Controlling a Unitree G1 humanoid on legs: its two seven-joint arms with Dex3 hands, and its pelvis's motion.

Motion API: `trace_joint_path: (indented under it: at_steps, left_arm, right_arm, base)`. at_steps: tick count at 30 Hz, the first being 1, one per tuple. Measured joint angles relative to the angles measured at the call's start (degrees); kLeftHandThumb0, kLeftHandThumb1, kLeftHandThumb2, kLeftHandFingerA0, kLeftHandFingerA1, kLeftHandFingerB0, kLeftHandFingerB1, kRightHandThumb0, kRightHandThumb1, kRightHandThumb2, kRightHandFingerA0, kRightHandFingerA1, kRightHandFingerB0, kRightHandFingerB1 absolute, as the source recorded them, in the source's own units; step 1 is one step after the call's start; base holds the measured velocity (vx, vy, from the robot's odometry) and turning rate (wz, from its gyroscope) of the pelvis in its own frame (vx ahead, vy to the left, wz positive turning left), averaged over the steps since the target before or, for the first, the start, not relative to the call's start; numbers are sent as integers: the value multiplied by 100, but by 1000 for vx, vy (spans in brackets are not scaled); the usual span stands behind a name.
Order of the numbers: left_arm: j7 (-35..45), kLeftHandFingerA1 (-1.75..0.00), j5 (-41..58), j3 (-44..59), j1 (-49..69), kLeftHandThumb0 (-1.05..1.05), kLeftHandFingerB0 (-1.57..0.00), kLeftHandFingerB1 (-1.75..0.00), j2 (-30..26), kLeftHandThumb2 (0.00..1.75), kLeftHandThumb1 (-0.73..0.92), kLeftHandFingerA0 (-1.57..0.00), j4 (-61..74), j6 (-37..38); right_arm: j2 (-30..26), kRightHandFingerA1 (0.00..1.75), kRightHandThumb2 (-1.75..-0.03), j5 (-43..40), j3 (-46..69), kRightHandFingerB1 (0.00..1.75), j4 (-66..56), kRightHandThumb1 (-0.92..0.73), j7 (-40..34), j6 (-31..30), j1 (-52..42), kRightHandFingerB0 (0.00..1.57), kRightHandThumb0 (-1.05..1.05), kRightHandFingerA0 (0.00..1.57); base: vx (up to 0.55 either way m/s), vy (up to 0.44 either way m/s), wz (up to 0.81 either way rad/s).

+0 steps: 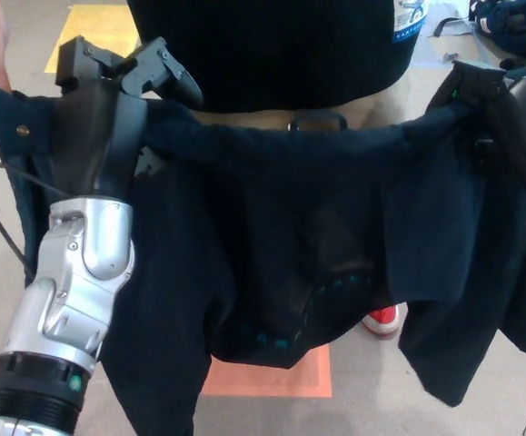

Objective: A person hands a coat to the robot and the robot grabs it with both hands and holds it while the person wears the coat.

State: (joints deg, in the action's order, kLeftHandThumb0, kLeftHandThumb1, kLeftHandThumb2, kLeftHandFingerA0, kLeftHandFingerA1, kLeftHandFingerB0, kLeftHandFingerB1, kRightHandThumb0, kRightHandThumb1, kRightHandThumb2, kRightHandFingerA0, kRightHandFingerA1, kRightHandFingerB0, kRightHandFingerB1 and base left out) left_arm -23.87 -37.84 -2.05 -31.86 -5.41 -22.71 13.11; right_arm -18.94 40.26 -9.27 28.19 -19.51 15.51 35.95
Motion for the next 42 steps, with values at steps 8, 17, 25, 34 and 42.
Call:
trace_joint_path:
  at_steps: [8,17,25,34,42]
  left_arm:
    - [-261,-154,54,66,-6,-2,-69,-135,-3,79,72,-90,-124,249]
    - [-599,-164,66,114,-149,-1,-66,-135,-126,84,72,-75,-269,472]
    - [-1083,-160,37,209,-717,-5,-73,-129,-433,79,75,-90,-403,813]
    - [-1692,-169,-141,222,-1518,0,-67,-139,-865,87,68,-81,-398,962]
    - [-2205,-163,-353,77,-1694,-2,-70,-141,-1080,75,71,-84,-380,1012]
  right_arm:
    - [172,168,-75,7,80,123,185,-76,-637,200,46,69,-2,90]
    - [357,116,-80,2,170,112,364,-68,-1305,417,294,71,-3,117]
    - [379,119,-90,5,379,102,354,-62,-1895,617,633,74,-12,118]
    - [319,126,-85,101,511,105,236,-65,-2512,776,1248,74,-14,116]
    - [271,162,-87,177,552,118,297,-65,-2959,818,1565,72,-8,98]
  base:
    - [0,0,0]
    - [0,0,0]
    - [0,0,0]
    - [0,0,0]
    - [0,0,0]
